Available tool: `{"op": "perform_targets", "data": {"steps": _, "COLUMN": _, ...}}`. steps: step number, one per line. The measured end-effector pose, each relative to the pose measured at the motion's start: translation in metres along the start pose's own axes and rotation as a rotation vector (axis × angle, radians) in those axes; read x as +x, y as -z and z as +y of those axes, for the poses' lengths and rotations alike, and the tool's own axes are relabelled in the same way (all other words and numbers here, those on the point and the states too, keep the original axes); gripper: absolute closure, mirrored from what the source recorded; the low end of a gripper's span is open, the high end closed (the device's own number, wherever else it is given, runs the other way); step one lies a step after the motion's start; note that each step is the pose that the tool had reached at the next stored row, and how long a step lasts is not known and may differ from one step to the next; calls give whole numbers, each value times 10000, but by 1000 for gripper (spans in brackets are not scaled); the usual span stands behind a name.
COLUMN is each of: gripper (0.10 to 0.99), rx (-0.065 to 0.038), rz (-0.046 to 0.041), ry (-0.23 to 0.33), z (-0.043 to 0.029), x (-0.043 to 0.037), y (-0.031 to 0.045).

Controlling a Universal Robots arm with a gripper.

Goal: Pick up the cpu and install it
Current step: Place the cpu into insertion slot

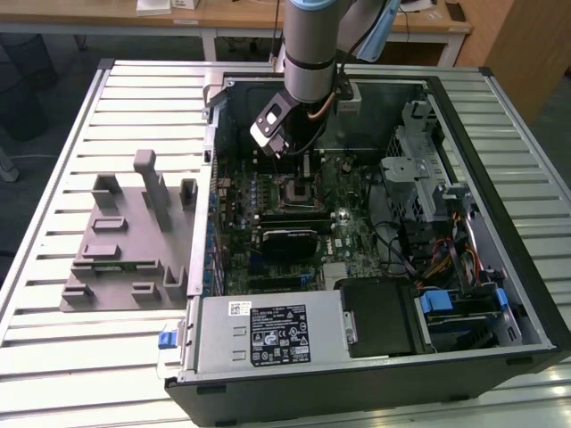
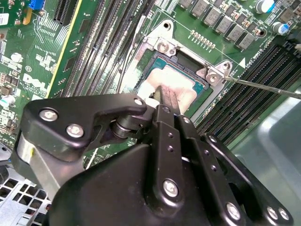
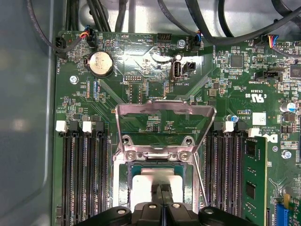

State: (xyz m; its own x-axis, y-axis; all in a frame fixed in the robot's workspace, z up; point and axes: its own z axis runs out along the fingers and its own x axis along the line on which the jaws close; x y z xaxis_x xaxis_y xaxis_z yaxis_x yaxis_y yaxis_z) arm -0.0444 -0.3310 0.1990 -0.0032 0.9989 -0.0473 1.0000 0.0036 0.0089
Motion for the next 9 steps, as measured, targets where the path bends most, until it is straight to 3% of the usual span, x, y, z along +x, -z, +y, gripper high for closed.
{"op": "perform_targets", "data": {"steps": 9, "gripper": 980, "rx": -5, "rz": 6, "ry": 0, "z": 1, "x": 1, "y": 4}}
